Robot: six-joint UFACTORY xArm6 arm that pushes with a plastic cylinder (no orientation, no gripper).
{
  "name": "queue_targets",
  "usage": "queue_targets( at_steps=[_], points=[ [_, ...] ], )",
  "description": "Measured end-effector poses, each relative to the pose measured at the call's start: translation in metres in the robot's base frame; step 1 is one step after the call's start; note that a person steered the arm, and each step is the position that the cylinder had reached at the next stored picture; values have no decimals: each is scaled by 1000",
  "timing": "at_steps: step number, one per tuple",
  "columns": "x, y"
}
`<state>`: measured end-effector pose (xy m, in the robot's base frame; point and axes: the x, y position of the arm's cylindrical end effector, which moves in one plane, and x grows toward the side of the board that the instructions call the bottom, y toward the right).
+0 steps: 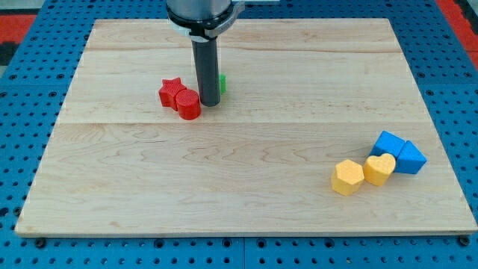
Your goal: Go away from the green star
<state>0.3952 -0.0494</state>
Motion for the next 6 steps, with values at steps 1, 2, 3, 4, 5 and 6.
queue_targets(
  at_steps=[1, 2, 3, 4, 5, 6],
  points=[
    [-16, 0],
    [-21, 5],
    [-2, 56],
    [0, 78],
    [0, 77],
    [0, 77]
  ],
)
